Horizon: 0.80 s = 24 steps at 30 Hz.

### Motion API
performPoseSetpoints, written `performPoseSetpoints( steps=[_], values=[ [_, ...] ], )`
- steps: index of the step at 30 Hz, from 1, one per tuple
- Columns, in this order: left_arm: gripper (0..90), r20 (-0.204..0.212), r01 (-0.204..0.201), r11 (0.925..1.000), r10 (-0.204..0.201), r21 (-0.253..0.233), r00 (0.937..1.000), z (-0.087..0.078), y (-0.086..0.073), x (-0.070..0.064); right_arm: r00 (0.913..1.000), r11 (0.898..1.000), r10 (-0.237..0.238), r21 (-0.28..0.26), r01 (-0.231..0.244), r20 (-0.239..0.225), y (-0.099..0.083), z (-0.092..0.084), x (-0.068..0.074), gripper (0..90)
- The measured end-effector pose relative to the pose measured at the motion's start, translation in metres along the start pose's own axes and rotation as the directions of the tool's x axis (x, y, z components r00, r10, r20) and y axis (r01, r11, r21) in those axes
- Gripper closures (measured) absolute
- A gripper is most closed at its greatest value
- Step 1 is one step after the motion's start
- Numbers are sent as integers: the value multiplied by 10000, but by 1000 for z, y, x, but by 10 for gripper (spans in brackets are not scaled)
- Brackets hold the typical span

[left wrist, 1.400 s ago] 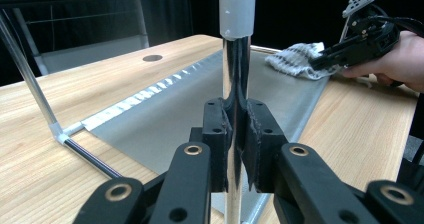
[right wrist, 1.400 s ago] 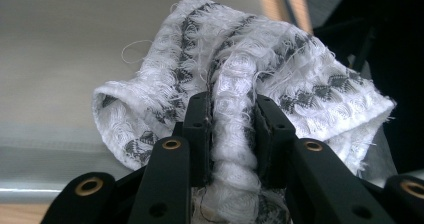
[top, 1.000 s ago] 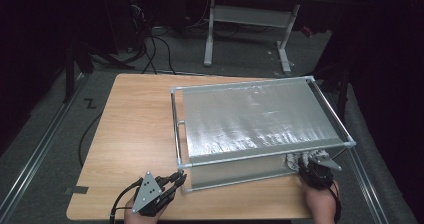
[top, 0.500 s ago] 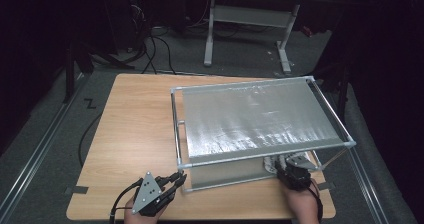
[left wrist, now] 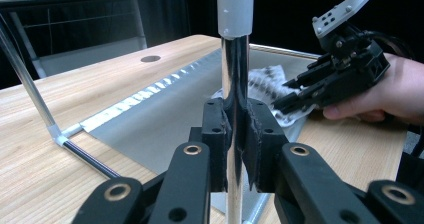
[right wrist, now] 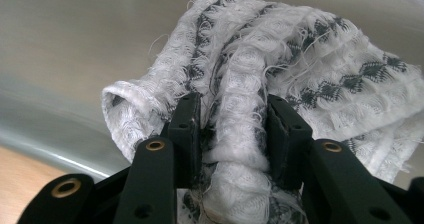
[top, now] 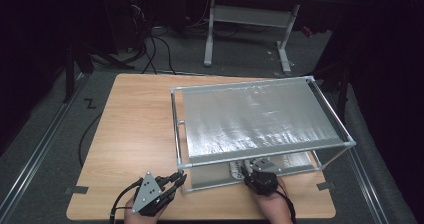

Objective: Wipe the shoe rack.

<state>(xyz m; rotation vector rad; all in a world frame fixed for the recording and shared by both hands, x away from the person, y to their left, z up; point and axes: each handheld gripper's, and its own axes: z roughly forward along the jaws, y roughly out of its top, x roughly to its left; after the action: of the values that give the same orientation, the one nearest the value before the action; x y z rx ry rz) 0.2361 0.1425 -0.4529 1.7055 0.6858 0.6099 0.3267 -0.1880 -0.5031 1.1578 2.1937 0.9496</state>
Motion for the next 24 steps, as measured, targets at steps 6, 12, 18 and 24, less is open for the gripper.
performPoseSetpoints(
  steps=[6, 12, 18, 24],
  values=[
    [805, 27, 12, 10000, -12, 5, 10000, 0, 0, 0, 9972, 9981, -611, -109, 607, -430, 9, 6, 32, 651],
    [805, 2, 12, 10000, -12, 21, 10000, 0, 0, 0, 9900, 9944, -1056, -187, 1043, -933, 17, 12, 60, 650],
    [806, 18, 28, 10000, -28, 16, 10000, 0, 0, 0, 9768, 9893, -1447, -399, 1401, -1576, 25, 18, 94, 643],
    [806, 35, 46, 10000, -46, 31, 10000, 0, 0, 0, 9654, 9884, -1516, -417, 1461, -2121, 30, 20, 118, 643]
  ],
)
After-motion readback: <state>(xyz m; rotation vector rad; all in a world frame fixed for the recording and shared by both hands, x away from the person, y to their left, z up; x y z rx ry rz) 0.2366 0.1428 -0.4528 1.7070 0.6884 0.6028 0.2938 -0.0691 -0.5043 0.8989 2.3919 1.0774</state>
